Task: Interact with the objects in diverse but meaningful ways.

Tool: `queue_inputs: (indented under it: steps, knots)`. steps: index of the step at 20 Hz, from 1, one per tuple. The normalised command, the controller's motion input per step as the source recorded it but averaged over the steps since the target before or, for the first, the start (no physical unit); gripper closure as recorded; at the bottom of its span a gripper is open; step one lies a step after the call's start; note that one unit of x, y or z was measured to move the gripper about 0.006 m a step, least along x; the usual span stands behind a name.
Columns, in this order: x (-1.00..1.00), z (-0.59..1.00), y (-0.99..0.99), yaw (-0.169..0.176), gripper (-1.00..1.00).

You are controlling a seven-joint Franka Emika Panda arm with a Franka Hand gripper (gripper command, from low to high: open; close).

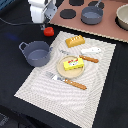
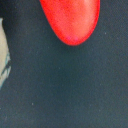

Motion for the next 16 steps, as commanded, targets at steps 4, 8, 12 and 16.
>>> queue_inputs:
  steps: [4, 8, 12, 16]
  knots:
    - [0.19, -0.02, 0.0, 0.058, -1.0]
    - [0.02, -0.22, -0.04, 0.089, -1.0]
    - [0.0, -0.3, -0.04, 0.13, -1.0]
    - [-0.01, -0.23, -0.03, 0.125, -1.0]
